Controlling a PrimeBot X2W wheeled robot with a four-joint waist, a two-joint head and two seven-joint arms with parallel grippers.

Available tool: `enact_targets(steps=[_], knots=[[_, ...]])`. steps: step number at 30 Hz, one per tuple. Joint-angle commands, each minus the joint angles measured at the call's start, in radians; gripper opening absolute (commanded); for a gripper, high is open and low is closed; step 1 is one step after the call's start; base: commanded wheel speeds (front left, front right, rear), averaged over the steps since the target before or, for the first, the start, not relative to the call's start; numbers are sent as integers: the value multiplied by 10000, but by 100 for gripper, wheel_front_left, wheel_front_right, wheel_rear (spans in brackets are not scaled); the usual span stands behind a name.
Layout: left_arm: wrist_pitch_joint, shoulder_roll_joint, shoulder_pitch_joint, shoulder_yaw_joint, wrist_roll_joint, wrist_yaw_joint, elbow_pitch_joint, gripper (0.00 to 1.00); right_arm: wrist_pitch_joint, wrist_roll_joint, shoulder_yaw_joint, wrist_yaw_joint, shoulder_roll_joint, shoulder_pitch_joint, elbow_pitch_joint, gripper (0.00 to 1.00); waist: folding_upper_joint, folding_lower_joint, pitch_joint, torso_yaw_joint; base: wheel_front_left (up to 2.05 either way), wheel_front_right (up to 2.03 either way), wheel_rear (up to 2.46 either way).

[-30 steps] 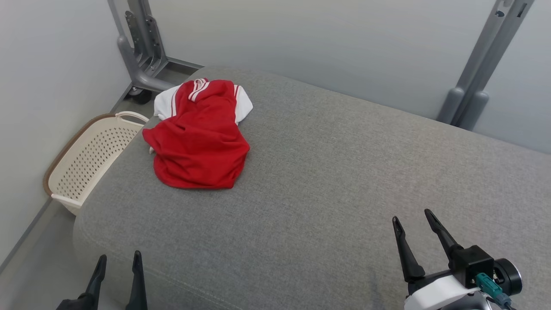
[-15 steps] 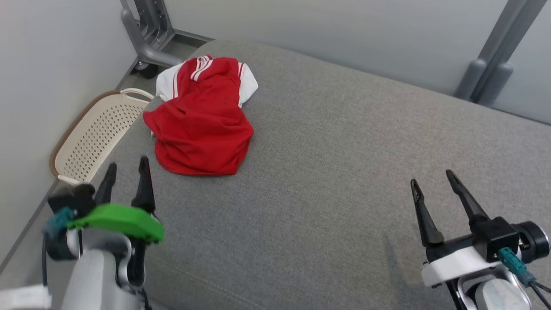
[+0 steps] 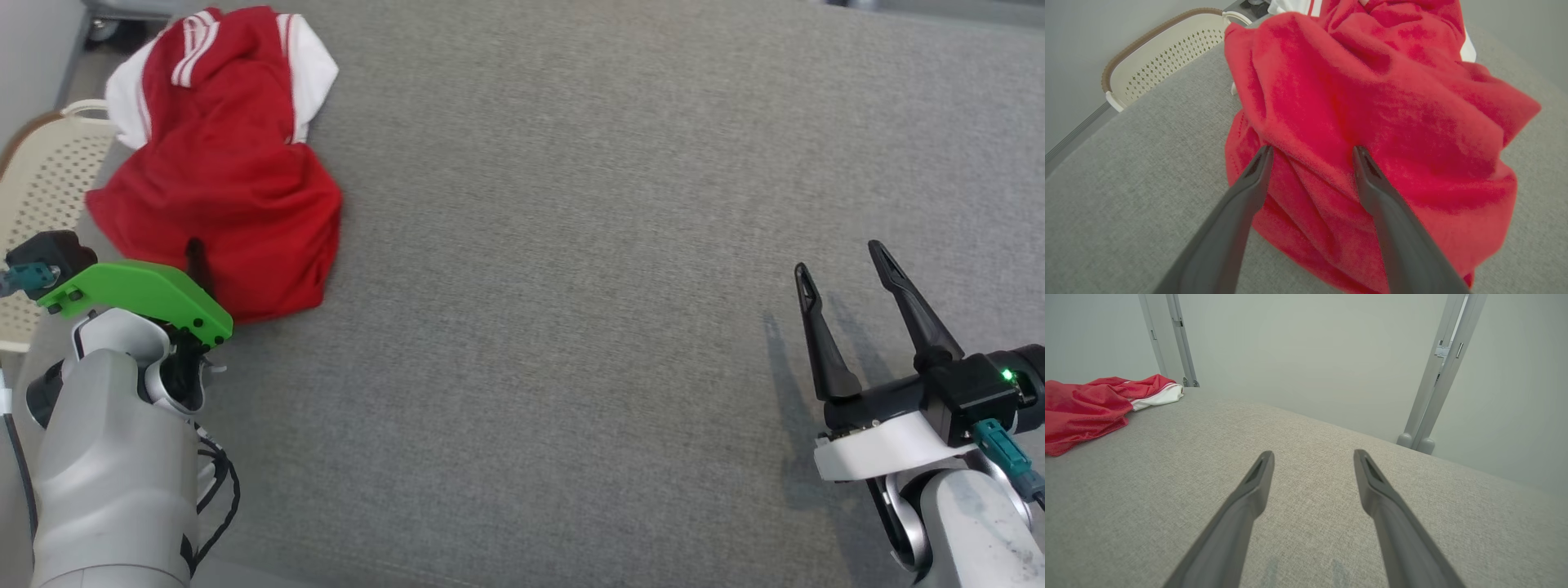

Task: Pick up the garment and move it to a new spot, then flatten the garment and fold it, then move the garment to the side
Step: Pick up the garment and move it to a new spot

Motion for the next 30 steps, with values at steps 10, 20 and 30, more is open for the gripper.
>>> enact_targets(steps=[10, 20, 30], knots=[[-462, 335, -407, -167, 83, -356, 1940, 0, -33, 81, -260, -14, 236, 26, -44, 100, 78, -2, 784, -1758, 0, 0, 0], [-1524, 444, -1135, -1190, 695, -1066, 1469, 0, -33, 285, -155, -14, 561, -48, 212, 100, 78, -2, -71, -1515, 0, 0, 0], [-862, -375, -920, -3858, 761, -1227, -1350, 0, -31, 599, -102, -14, 1018, 200, 464, 100, 78, -2, -1316, -2498, 0, 0, 0]])
